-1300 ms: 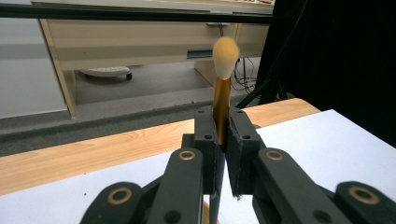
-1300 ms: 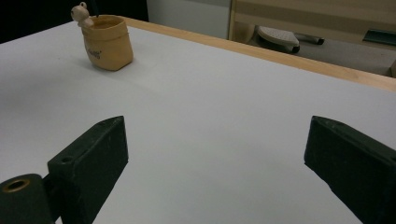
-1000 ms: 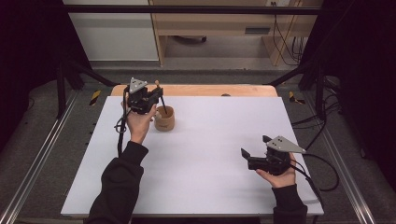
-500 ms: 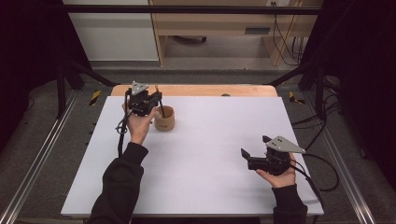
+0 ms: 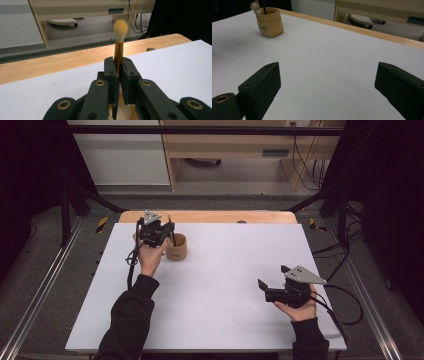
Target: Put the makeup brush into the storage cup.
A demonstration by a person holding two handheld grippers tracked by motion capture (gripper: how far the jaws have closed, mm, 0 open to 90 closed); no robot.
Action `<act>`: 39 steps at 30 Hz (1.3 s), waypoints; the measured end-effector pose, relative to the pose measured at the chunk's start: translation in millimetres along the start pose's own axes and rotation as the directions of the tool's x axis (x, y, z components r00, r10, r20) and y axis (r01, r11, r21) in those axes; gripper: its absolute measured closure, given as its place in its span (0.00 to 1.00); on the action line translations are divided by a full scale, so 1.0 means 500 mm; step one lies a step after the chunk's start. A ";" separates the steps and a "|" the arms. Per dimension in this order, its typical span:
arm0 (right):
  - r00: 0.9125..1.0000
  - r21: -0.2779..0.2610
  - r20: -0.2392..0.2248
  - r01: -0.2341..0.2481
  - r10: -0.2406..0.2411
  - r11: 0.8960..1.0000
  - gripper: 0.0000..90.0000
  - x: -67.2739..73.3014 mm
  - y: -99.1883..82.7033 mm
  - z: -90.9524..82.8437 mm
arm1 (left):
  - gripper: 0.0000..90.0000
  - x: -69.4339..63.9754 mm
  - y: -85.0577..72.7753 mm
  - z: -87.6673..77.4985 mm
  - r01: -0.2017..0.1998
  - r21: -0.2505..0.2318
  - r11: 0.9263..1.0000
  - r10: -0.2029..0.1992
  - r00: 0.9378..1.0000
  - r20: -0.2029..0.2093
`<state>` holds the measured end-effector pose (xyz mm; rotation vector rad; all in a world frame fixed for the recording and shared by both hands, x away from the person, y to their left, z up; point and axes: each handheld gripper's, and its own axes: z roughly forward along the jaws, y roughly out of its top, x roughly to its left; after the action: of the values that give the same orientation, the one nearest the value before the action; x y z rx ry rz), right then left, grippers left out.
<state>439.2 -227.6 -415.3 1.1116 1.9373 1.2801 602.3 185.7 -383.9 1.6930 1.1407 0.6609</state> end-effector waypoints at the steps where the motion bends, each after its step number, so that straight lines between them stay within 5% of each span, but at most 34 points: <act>1: 1.000 0.000 0.000 0.000 0.000 1.000 0.08 0.000 0.000 0.000 | 0.93 0.000 -0.001 0.001 -0.005 0.005 1.000 0.005 1.000 0.001; 18: 1.000 -0.004 -0.003 -0.004 0.004 1.000 0.08 0.000 0.001 -0.002 | 0.91 -0.004 -0.018 0.009 -0.047 0.081 0.996 0.045 0.999 0.022; 27: 1.000 -0.008 -0.001 -0.004 0.004 1.000 0.08 -0.001 0.002 -0.004 | 0.77 -0.003 -0.016 -0.009 -0.046 0.069 0.997 0.042 0.998 0.054; 39: 1.000 -0.022 0.004 -0.014 0.014 1.000 0.07 -0.003 0.005 -0.011 | 0.51 -0.017 -0.022 -0.087 -0.053 0.007 0.999 0.052 0.994 0.098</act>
<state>436.3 -230.8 -411.0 1.1173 1.9111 1.3027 558.8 197.0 -376.3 1.7494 1.0347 0.5993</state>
